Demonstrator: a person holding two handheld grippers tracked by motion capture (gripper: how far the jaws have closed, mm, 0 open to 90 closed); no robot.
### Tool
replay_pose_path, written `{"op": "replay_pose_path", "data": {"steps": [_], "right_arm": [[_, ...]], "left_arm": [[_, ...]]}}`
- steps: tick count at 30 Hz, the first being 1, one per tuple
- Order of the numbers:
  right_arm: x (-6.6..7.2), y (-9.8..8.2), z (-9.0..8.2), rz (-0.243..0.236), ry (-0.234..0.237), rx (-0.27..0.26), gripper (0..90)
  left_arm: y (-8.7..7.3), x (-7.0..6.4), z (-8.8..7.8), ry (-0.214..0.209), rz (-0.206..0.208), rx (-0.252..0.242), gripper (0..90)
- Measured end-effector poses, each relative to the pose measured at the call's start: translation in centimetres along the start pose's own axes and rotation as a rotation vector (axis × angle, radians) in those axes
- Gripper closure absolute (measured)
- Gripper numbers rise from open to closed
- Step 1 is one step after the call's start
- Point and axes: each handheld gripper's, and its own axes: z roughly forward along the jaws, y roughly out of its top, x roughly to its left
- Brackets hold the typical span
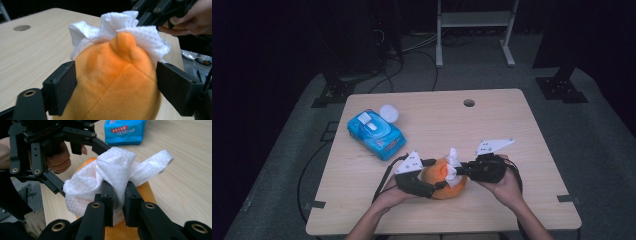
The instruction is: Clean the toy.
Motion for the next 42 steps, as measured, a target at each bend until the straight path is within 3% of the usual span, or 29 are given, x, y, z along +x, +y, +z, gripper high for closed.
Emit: {"op": "replay_pose_path", "data": {"steps": [5,7,10,16,20,22,25,27,30,33,36,40,42], "right_arm": [[-0.4,-0.7,-1.5,0.05,-0.05,-0.033,79.1],[-0.4,-1.1,-1.8,0.084,-0.044,-0.029,79.1],[0.0,-1.7,-1.6,0.085,-0.025,0.001,79.1],[0.7,-3.2,-1.7,0.075,0.053,0.055,79.1],[1.3,-3.9,-1.8,0.047,0.081,0.075,79.0],[1.5,-4.0,-2.1,0.034,0.069,0.076,78.8],[1.4,-4.2,-3.1,0.038,0.024,0.045,78.7],[1.0,-4.4,-3.5,0.053,-0.001,0.04,78.8],[0.8,-4.8,-2.9,0.07,0.01,0.078,78.7],[0.8,-5.0,-2.2,0.066,0.012,0.099,78.6],[0.3,-5.1,-2.2,0.098,0.026,0.083,78.6],[0.0,-4.9,-2.5,0.103,0.012,0.067,78.4],[-0.2,-4.7,-2.9,0.108,0.005,0.046,78.3]], "left_arm": [[0.4,-1.1,0.2,-0.051,0.033,0.036,22.5],[0.6,-1.4,0.0,-0.089,0.031,0.047,22.8],[1.0,-1.7,-0.3,-0.124,0.046,0.067,22.8],[1.5,-0.2,-0.5,-0.073,-0.014,0.048,21.0],[1.4,0.2,0.5,-0.094,-0.02,0.069,22.9],[1.1,0.2,1.0,-0.127,-0.048,0.095,25.9],[0.6,0.4,1.0,-0.162,-0.079,0.093,30.5],[0.4,0.2,1.0,-0.169,-0.069,0.098,31.0],[0.2,-0.2,1.4,-0.168,-0.028,0.121,32.7],[-0.3,-0.6,1.7,-0.146,-0.003,0.139,45.9],[0.0,-0.7,1.5,-0.119,0.02,0.146,60.3],[0.7,-0.3,1.2,-0.122,-0.028,0.095,71.9],[0.9,-0.2,1.2,-0.115,-0.033,0.087,74.1]]}}
